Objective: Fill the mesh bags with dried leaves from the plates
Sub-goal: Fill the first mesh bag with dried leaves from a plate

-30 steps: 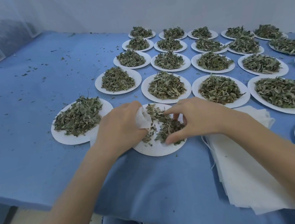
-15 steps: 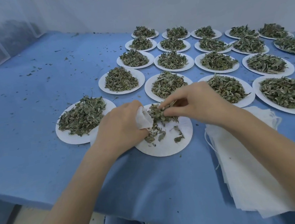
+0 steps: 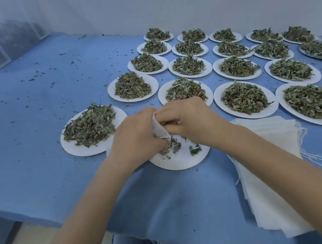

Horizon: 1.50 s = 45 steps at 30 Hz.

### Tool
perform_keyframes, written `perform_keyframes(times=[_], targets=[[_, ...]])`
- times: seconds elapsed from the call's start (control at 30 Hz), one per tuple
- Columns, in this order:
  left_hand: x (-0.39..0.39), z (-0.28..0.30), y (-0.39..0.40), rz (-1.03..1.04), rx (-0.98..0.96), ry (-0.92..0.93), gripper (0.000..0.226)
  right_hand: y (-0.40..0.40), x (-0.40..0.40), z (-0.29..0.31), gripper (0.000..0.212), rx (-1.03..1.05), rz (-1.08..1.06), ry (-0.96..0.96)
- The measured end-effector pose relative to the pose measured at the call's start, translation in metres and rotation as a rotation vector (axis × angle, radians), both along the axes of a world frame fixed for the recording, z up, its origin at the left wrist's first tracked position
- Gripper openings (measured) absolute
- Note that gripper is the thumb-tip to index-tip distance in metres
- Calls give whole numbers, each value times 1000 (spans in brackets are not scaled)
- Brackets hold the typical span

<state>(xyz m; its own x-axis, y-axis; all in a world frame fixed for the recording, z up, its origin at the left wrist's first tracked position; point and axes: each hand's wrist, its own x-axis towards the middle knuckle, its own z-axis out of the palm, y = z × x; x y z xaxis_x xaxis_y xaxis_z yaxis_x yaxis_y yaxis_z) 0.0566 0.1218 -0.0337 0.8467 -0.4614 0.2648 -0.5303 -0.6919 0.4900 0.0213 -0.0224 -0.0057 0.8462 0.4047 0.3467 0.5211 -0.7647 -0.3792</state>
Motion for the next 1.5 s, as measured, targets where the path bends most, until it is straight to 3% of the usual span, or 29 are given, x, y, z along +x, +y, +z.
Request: perform_keyframes(times=[0.17,0.37,0.47,0.53,0.6,0.7,0.83,0.9,1.0,1.17,1.37,1.5], targets=[[2,3,3,2,-53,24,26,-11,-1,3,20,-37,96,128],[-3,5,-3,6,-58,-22,23,-8,-4,4,17,-41,1,-153],[-4,3,-8,9,-49,-59,24,-2,-2,-3,17,-37,-73,-167],[-6,2,-9,-6,-71,-71,27,5,-2,-8,28,35,-78,-178],[-7,1,-10,-14,-136,-60,28,5,-3,-8,34,101,-40,-93],[-5,0,-9,5,-146,-49,26,-4,-1,-6,25,54,8,28],[-3,-1,-6,44,-113,-50,17,-10,-8,4,9,167,-5,-76],[-1,1,1,94,-107,-56,13,-18,-6,8,13,210,-102,-92],[3,4,15,122,-81,-43,13,-32,8,5,23,-78,-276,78],[5,4,24,125,-100,-31,21,-20,21,-20,46,-408,-323,327],[6,0,25,122,-98,-13,25,-19,19,-23,37,-294,-284,334],[7,0,24,125,-99,-5,25,-20,24,-19,45,-291,-226,307]])
